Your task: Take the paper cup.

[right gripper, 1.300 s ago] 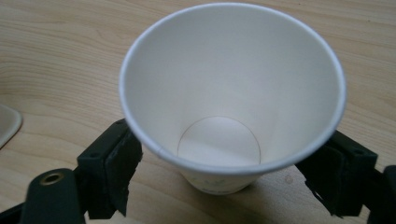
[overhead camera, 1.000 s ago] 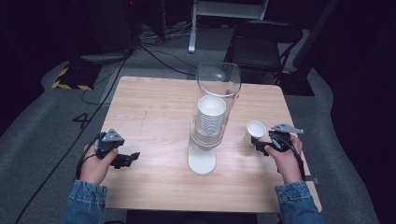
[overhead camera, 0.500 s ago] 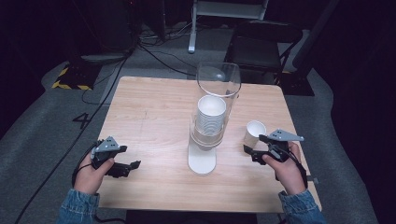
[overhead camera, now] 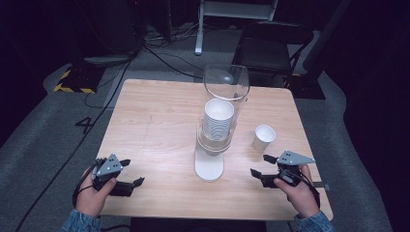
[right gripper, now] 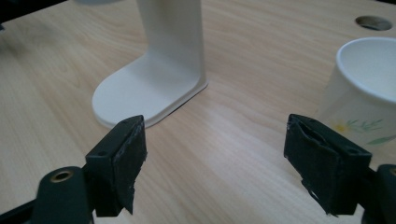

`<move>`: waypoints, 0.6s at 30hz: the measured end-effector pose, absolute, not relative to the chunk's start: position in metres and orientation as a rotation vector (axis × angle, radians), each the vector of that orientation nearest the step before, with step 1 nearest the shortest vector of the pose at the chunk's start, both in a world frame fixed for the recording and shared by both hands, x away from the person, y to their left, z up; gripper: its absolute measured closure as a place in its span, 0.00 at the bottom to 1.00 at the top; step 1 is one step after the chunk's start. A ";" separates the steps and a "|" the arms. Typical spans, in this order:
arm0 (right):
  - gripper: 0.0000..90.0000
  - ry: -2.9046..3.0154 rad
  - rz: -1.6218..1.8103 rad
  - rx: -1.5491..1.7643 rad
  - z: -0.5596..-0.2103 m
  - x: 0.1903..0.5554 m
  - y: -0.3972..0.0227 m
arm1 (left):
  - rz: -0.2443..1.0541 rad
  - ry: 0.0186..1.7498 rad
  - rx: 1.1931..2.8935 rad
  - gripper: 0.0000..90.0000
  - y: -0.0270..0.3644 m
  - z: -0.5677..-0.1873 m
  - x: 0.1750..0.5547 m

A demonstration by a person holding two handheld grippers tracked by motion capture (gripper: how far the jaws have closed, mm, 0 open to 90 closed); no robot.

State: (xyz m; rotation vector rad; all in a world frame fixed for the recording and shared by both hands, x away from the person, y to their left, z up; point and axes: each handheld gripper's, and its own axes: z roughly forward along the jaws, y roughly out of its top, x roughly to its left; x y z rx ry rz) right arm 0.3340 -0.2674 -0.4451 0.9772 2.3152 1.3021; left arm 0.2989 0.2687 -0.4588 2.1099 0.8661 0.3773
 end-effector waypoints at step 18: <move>0.23 2.386 1.152 1.024 -0.490 0.338 -0.260 | 0.356 0.916 2.156 0.18 0.271 -0.482 0.304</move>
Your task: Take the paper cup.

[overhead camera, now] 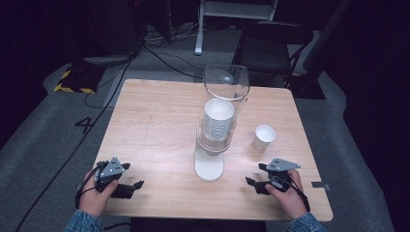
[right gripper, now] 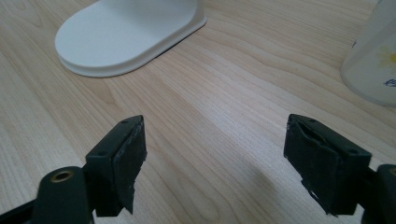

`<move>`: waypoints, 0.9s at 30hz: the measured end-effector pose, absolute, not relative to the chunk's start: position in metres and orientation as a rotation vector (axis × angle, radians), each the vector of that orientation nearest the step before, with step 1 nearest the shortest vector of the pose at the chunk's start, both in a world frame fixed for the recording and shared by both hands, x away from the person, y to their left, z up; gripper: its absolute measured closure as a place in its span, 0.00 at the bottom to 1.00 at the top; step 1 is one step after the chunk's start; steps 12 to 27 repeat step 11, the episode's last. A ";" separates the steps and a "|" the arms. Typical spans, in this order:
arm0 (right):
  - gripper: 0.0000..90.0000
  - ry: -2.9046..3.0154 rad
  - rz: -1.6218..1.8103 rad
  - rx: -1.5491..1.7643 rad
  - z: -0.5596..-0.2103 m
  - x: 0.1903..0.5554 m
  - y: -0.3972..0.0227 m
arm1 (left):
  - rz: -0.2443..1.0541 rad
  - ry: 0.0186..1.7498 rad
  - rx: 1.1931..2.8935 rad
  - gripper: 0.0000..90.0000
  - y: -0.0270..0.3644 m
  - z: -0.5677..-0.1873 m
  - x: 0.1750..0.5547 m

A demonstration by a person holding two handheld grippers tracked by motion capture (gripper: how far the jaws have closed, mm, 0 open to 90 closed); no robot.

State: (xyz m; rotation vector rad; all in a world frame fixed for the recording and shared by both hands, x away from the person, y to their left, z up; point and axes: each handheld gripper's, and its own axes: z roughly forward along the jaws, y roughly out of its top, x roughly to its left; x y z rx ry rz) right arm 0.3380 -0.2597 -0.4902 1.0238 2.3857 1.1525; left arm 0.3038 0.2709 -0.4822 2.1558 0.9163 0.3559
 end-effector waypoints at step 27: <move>0.18 2.360 1.142 1.025 -0.495 0.340 -0.259 | 0.354 0.921 2.166 0.18 0.270 -0.486 0.306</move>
